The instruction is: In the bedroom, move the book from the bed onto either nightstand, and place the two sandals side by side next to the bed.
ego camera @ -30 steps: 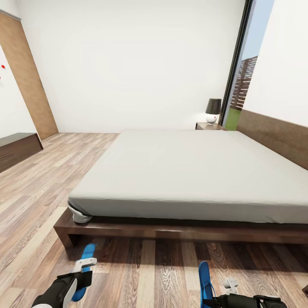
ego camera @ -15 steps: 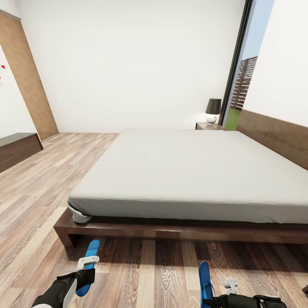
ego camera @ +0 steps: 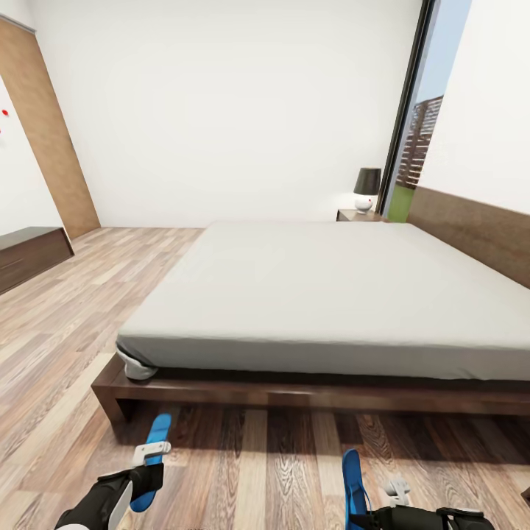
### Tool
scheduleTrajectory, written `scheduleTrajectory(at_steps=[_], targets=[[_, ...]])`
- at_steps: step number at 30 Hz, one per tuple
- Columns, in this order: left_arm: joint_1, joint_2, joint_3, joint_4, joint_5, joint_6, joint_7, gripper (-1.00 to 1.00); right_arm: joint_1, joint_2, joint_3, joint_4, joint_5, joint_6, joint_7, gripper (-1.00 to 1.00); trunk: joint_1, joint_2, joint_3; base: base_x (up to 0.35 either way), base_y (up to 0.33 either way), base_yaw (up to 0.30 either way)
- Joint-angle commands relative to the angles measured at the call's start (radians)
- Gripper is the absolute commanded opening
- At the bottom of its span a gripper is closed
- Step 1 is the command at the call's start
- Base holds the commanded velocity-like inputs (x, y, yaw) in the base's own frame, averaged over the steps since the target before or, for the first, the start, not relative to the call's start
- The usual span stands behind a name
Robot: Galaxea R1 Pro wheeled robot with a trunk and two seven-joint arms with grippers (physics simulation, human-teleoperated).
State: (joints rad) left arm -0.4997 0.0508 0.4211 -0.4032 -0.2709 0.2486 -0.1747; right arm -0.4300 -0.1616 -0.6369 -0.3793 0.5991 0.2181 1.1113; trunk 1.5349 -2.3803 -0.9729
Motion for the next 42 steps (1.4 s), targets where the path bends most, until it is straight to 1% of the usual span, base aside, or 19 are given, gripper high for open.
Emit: scheduleTrajectory(at_steps=[1, 2, 3, 4, 6, 8, 9, 11, 12, 14, 18, 20, 21, 24, 25, 27, 29, 32, 42], targets=[[-0.001, -0.001, 0.008, -0.002, -0.013, 0.005, -0.009, -1.0, -0.001, 0.001, -0.009, -0.001, 0.004, 0.011, 0.007, -1.0, 0.004, -0.008, -0.004, 0.0, 0.0, 0.0], [0.0, -0.001, 0.008, -0.002, -0.013, 0.004, -0.009, -1.0, -0.001, 0.0, -0.009, -0.001, 0.004, 0.011, 0.007, -1.0, 0.008, -0.015, -0.007, 0.0, 0.0, 0.0], [0.0, -0.001, 0.008, -0.002, -0.013, 0.004, -0.009, -1.0, -0.001, -0.007, -0.011, -0.003, 0.003, 0.014, 0.011, -1.0, 0.011, -0.022, -0.01, 0.0, 0.0, 0.0], [0.0, -0.001, 0.008, -0.002, -0.013, 0.003, -0.009, -1.0, -0.001, -0.022, -0.014, -0.005, 0.002, 0.018, 0.016, -1.0, 0.015, -0.029, -0.014, 0.0, 0.0, 0.0], [0.0, -0.001, 0.008, -0.002, -0.013, 0.003, -0.009, -1.0, -0.001, -0.077, -0.025, -0.004, -0.02, 0.029, 0.023, -1.0, 0.023, -0.043, -0.02, 0.0, 0.0, 0.0], [0.0, -0.001, 0.008, -0.002, -0.013, 0.003, -0.009, -1.0, -0.002, -0.133, -0.042, -0.007, -0.087, 0.07, 0.026, -1.0, 0.031, -0.057, -0.026, 0.0, 0.0, 0.0], [0.0, -0.001, 0.008, -0.002, -0.013, 0.003, -0.009, -1.0, -0.002, -0.152, -0.046, -0.011, -0.13, 0.111, 0.027, -1.0, 0.034, -0.064, -0.029, 0.0, 0.0, 0.0], [0.0, -0.002, 0.008, -0.002, -0.013, 0.003, -0.009, -1.0, -0.002, -0.172, -0.05, -0.018, -0.206, 0.224, 0.028, -1.0, 0.042, -0.078, -0.035, 0.0, 0.0, 0.0], [0.0, -0.002, 0.008, -0.002, -0.013, 0.003, -0.009, -1.0, -0.002, -0.177, -0.052, -0.02, -0.231, 0.277, 0.028, -1.0, 0.046, -0.085, -0.039, 0.0, 0.0, 0.0], [0.0, -0.002, 0.008, -0.002, -0.013, 0.003, -0.009, -1.0, -0.003, -0.184, -0.054, -0.024, -0.267, 0.37, 0.029, -1.0, 0.054, -0.099, -0.045, 0.0, 0.0, 0.0], [0.0, -0.002, 0.008, -0.002, -0.013, 0.003, -0.009, -1.0, -0.005, -0.185, -0.055, -0.044, -0.279, 0.398, 0.029, -1.0, 0.066, -0.12, -0.058, 0.0, 0.0, 0.0], [0.0, -0.002, 0.008, -0.002, -0.012, 0.005, -0.011, -1.0, -0.006, -0.185, -0.056, -0.062, -0.301, 0.415, 0.028, -1.0, 0.066, -0.12, -0.066, 0.0, 0.0, 0.0], [0.0, -0.001, 0.008, -0.002, -0.012, 0.005, -0.012, -1.0, -0.006, -0.184, -0.057, -0.067, -0.327, 0.426, 0.028, -1.0, 0.067, -0.121, -0.07, 0.0, 0.0, 0.0], [0.0, -0.001, 0.008, -0.002, -0.011, 0.005, -0.012, -1.0, -0.005, -0.184, -0.056, -0.074, -0.441, 0.445, 0.028, -1.0, 0.068, -0.121, -0.081, 0.0, 0.0, 0.0], [0.0, -0.001, 0.008, -0.002, -0.011, 0.005, -0.012, -1.0, -0.005, -0.184, -0.056, -0.075, -0.47, 0.448, 0.028, -1.0, 0.069, -0.122, -0.085, 0.0, 0.0, 0.0], [0.0, -0.002, 0.008, -0.002, -0.011, 0.006, -0.012, -1.0, -0.005, -0.185, -0.055, -0.076, -0.503, 0.45, 0.028, -1.0, 0.07, -0.122, -0.093, 0.0, 0.0, 0.0], [0.0, -0.001, 0.008, -0.002, -0.011, 0.007, -0.012, -1.0, -0.005, -0.185, -0.055, -0.076, -0.517, 0.451, 0.028, -1.0, 0.07, -0.122, -0.101, 0.0, 0.0, 0.0], [0.0, -0.002, 0.008, -0.002, -0.011, 0.007, -0.012, -1.0, -0.006, -0.184, -0.055, -0.076, -0.524, 0.452, 0.027, -1.0, 0.072, -0.123, -0.112, 0.0, 0.0, 0.0], [0.0, -0.002, 0.008, -0.002, -0.011, 0.009, -0.01, -1.0, -0.005, -0.185, -0.055, -0.076, -0.528, 0.452, 0.027, -1.0, 0.076, -0.126, -0.151, 0.0, 0.0, 0.0]])
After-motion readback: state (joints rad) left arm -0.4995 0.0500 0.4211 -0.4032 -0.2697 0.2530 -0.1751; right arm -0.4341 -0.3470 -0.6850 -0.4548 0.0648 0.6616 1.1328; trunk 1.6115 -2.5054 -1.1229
